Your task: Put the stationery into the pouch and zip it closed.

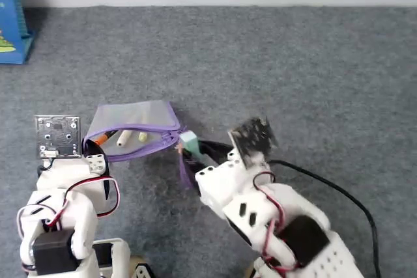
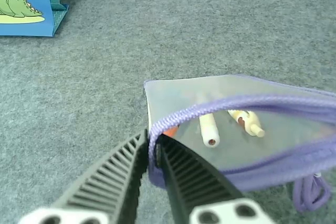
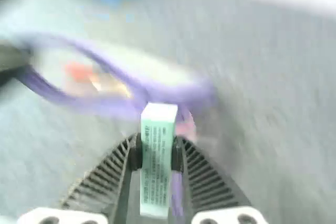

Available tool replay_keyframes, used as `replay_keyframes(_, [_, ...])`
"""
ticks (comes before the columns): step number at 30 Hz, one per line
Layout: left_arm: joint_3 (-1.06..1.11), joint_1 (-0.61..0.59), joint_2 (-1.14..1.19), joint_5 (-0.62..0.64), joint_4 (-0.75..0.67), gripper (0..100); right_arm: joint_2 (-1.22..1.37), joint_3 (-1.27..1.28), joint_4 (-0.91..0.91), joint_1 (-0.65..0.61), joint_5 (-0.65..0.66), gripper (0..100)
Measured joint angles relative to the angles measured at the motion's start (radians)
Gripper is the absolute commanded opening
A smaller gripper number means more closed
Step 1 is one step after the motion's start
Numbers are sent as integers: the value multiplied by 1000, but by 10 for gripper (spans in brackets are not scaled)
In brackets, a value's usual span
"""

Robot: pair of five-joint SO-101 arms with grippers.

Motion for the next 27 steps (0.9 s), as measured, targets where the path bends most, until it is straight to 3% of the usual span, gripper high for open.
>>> replay_keyframes(10, [0,0,0,0,0,12,-25,37,-430,-133,3,7])
replay_keyframes(20, [0,0,0,0,0,12,-23,417,-980,-153,84,7])
replay_keyframes(27, [0,0,0,0,0,12,-21,451,-1068,-153,87,7])
